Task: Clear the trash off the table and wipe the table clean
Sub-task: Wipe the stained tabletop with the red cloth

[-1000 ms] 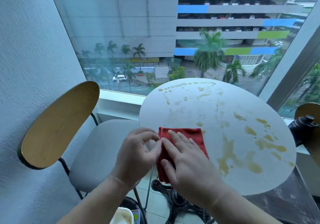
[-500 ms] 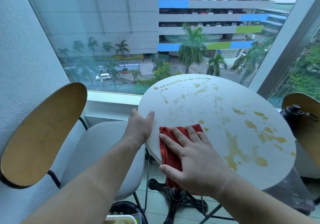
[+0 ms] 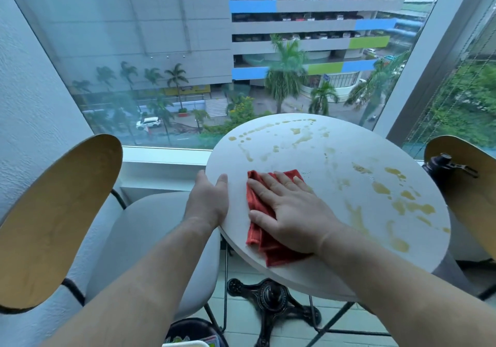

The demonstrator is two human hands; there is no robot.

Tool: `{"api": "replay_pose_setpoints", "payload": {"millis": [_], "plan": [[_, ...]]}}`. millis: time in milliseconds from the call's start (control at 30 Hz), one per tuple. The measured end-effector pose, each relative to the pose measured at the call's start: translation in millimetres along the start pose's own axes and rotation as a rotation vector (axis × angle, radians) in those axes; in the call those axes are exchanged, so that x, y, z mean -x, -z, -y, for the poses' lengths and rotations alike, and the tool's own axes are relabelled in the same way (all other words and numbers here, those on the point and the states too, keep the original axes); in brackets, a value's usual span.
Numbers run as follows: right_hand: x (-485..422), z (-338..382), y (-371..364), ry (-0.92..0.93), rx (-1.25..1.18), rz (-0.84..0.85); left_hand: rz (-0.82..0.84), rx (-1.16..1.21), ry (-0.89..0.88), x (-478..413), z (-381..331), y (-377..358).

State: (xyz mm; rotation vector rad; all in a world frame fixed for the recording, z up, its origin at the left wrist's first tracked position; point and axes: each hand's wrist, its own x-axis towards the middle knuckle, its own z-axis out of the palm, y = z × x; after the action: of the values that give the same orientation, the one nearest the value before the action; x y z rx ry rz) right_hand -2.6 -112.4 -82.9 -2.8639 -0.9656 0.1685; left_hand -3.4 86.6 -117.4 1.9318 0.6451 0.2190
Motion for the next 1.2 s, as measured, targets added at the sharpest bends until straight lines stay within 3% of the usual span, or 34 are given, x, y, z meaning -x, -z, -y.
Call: {"api": "replay_pose_setpoints", "payload": {"millis": [300, 700, 967, 1200], "plan": [[63, 1, -3, -0.004, -0.015, 0.040, -0.049, -0.057, 0.021, 5, -1, -2], [-9, -5, 2, 0.201, 0.001, 0.007, -0.065, 0.009, -0.004, 15, -8, -2], [11, -33, 5, -0.047, 0.002, 0.009, -0.010, 0.108, 0.015, 11, -6, 1], [38, -1, -2, -0.049, 0.014, 0.037, -0.023, -0.061, -0.047, -4, -11, 1]]}}
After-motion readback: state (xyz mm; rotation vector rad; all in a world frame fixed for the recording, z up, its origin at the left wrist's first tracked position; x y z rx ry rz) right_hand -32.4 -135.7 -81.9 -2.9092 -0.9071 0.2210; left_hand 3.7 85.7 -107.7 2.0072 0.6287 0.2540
